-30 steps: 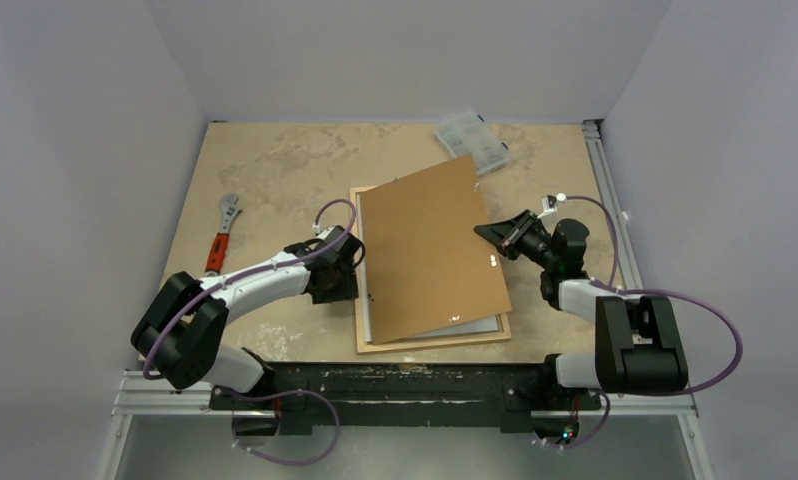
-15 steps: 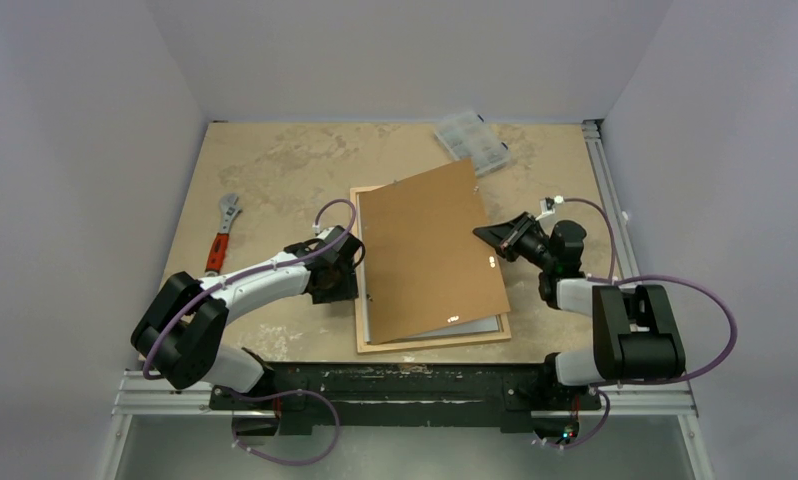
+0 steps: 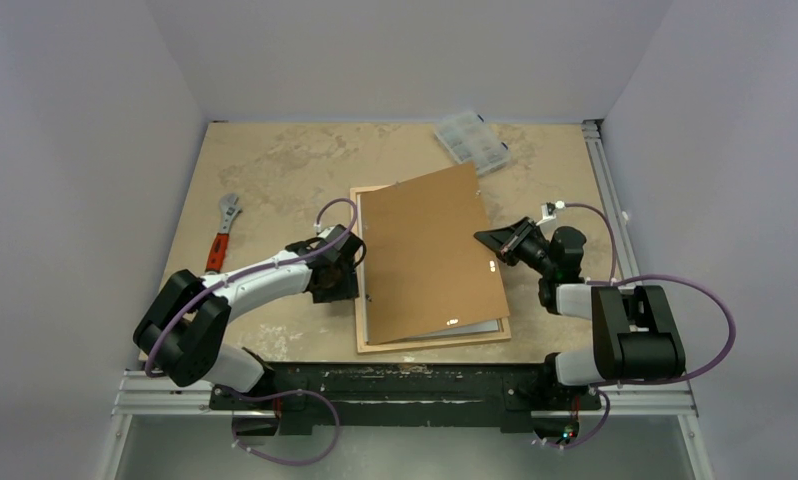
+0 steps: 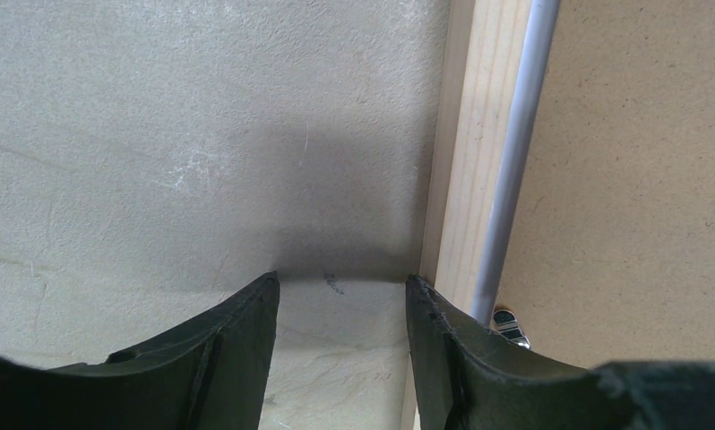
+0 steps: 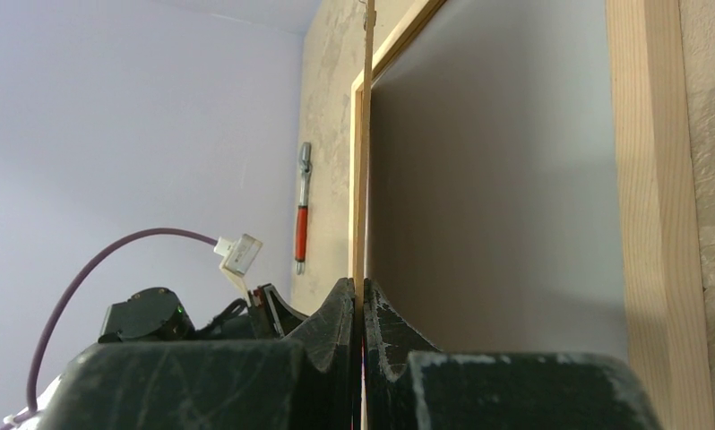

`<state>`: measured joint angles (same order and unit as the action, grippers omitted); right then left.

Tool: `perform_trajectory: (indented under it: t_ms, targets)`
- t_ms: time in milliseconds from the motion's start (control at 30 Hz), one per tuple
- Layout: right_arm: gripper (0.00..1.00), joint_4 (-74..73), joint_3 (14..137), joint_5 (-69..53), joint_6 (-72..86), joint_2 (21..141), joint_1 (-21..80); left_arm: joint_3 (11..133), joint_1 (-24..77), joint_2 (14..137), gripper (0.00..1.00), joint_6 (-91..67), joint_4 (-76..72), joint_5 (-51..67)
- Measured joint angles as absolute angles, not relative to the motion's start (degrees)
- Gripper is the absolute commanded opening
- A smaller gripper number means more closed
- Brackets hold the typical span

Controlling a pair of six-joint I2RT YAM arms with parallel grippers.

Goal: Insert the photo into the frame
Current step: Place the photo frame item in the photo frame.

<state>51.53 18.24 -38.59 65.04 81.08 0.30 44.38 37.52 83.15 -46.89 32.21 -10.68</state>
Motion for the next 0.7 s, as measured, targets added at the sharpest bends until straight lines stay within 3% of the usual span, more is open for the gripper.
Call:
perform_trajectory:
  t_ms: [700]
  targets:
    - [0.0, 50.92, 21.56, -40.53, 60.55, 84.16, 0.25, 44.84, 35.51, 83.88, 0.53, -45.84, 30.37, -7.62]
